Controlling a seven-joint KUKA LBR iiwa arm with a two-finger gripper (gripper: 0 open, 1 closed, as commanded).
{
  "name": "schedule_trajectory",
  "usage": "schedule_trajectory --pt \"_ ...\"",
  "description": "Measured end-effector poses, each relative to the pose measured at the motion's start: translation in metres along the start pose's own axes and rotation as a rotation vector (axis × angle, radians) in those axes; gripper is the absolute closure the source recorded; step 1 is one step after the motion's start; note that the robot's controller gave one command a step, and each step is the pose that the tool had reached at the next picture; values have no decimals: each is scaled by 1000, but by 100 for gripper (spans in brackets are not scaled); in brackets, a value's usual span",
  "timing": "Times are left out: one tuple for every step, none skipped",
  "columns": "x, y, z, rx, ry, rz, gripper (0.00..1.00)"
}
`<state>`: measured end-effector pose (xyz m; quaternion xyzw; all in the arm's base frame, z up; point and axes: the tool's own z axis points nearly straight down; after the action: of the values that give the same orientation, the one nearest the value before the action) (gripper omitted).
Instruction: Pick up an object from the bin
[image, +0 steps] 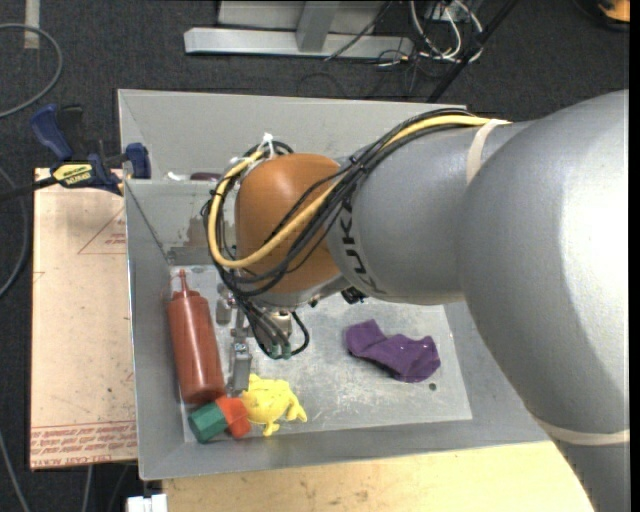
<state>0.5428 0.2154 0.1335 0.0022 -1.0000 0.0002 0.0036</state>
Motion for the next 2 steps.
schedule_trajectory --pt "-2 -1 -5 -2 -7 4 0" --pt "12 -29 -9 -3 -4 -44 0"
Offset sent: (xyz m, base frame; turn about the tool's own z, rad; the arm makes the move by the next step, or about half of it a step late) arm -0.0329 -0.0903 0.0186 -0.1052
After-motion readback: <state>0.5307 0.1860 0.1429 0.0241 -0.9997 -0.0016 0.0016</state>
